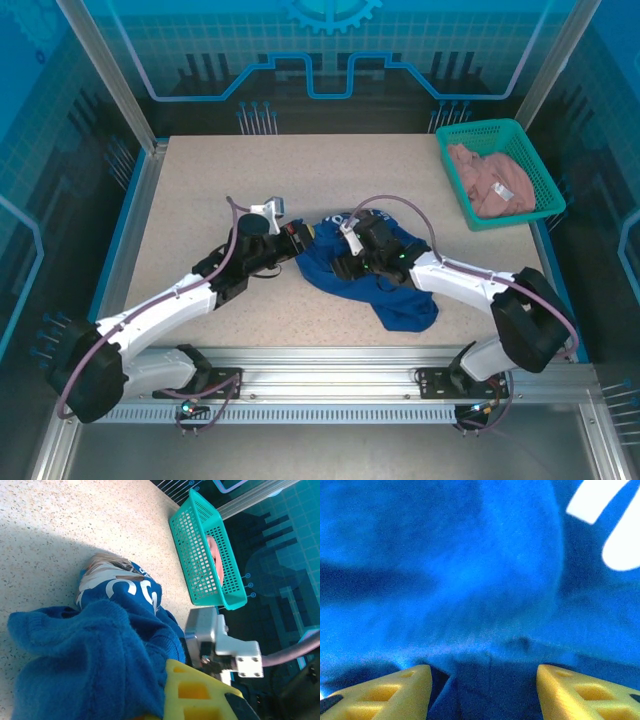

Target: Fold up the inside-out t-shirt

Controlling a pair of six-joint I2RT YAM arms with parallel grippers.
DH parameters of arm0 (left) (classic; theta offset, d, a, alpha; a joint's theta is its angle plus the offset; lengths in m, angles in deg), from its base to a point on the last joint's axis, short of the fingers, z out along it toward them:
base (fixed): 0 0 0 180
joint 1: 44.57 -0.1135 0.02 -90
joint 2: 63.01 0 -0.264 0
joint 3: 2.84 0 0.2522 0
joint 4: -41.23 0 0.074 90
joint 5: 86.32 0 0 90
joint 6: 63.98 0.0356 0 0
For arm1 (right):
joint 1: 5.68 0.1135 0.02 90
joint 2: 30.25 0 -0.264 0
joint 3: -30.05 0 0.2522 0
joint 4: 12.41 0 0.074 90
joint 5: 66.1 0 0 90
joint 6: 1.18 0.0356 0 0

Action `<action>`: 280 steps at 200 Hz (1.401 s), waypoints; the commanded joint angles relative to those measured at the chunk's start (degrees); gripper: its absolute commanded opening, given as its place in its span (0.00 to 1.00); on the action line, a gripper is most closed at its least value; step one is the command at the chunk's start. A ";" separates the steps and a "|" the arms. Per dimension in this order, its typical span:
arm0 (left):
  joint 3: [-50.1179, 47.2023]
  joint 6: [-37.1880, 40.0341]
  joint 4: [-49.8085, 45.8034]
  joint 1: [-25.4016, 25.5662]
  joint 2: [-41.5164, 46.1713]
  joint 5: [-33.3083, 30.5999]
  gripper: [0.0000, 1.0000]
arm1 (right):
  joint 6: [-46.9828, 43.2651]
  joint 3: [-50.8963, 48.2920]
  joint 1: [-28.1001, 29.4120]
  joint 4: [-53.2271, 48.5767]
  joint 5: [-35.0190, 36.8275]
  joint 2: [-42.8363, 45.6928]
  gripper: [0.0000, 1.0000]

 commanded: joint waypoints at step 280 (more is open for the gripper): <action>-5.20 30.48 -3.01 -3.35 4.94 10.34 0.62 | -3.42 6.63 -16.01 -8.86 -39.56 9.96 0.00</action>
